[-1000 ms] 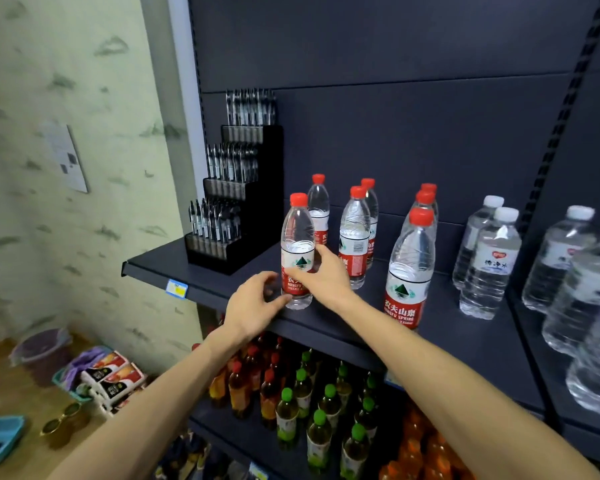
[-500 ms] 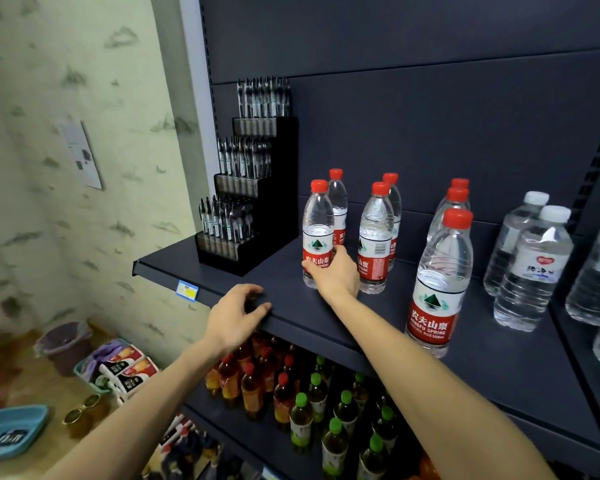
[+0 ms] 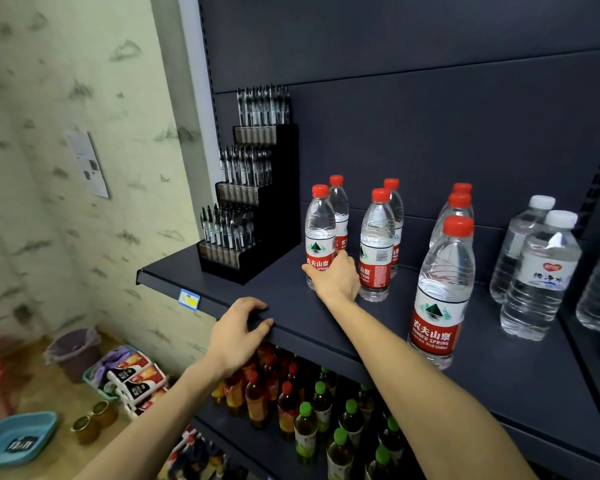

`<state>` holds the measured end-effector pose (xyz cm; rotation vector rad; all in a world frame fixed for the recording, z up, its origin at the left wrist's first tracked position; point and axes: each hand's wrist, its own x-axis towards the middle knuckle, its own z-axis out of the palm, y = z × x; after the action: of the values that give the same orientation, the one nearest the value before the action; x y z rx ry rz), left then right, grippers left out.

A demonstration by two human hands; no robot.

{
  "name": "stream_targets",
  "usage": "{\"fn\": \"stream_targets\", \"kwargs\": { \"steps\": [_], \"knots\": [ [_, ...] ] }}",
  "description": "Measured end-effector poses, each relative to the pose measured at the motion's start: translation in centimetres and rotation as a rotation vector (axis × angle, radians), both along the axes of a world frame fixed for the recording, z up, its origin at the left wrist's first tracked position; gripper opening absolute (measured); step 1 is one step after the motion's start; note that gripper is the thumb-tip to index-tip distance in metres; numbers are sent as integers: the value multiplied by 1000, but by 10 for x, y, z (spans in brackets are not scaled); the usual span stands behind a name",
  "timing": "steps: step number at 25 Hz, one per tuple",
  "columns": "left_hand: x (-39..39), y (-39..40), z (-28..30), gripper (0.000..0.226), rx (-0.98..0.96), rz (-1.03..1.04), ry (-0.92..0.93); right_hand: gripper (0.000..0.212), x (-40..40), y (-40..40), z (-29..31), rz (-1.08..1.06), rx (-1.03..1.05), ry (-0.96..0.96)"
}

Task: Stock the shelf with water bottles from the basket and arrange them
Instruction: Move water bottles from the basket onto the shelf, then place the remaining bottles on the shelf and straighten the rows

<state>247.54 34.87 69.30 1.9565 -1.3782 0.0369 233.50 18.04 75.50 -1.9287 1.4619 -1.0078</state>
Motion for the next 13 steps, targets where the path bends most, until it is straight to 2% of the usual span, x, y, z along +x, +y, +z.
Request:
{"fn": "stream_targets", "kwargs": {
  "steps": [4, 8, 13],
  "knots": [
    [-7, 1, 1, 37, -50, 11, 69, 83, -8, 9, -6, 63, 57, -36],
    [-20, 8, 2, 35, -125, 102, 263, 69, -25, 41, -12, 146, 71, -127],
    [-52, 44, -5, 24, -173, 92, 439, 53, -43, 101, -18, 296, 137, -263]
  ]
}}
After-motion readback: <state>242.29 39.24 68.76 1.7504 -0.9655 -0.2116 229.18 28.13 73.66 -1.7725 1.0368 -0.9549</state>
